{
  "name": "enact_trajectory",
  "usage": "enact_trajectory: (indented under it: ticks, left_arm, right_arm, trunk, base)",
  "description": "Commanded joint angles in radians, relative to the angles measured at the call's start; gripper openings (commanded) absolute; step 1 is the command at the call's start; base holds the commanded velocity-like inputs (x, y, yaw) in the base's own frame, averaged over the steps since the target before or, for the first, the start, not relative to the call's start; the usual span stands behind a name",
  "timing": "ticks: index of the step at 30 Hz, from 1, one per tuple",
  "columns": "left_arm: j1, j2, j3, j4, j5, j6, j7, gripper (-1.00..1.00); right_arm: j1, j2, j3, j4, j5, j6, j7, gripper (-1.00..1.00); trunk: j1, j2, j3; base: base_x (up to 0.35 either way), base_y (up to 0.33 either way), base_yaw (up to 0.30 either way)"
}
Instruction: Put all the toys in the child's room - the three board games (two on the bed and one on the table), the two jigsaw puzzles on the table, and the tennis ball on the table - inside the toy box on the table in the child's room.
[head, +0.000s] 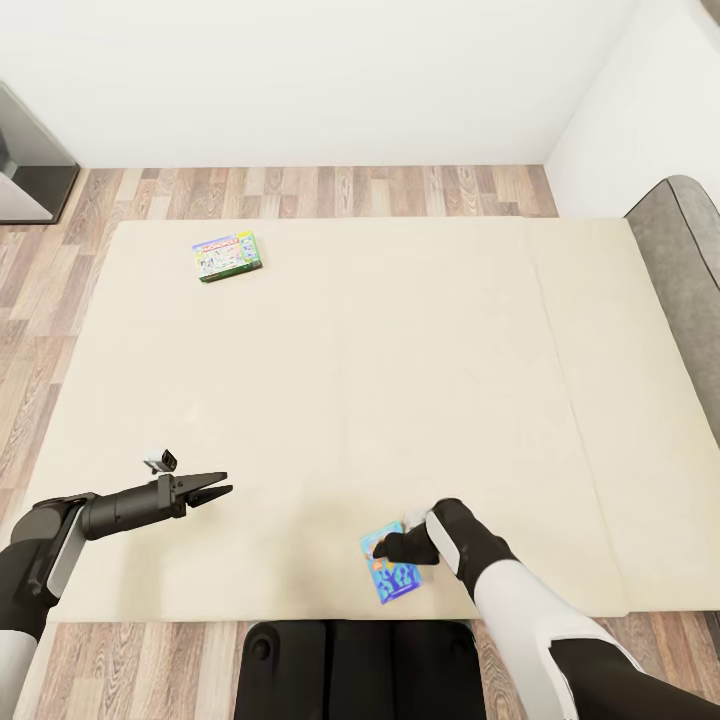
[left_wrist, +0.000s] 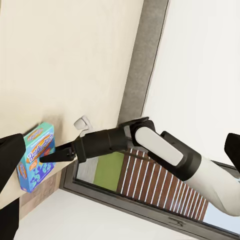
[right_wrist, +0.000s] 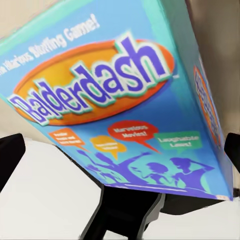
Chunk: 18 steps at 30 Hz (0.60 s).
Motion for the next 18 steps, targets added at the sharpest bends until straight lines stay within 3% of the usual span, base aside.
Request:
enact_trajectory:
  ticks: [1,18]
  left_arm:
    - [0.000,0.000,0.000,0.000,0.001,0.011,-0.003,1.00]
    - [0.000,0.000,0.000,0.000,0.001,0.010,-0.001,1.00]
  right_arm:
    - [0.000,0.000,-0.003,0.009,-0.005,0.001,-0.003,1.00]
    - [0.000,0.000,-0.002,0.039,-0.002,-0.024,-0.004,1.00]
  trunk:
    - [0.001,-0.002,-0.001]
    - [0.001,-0.002,-0.001]
  base:
    - [0.000,0.000,0.000]
    - [0.000,0.000,0.000]
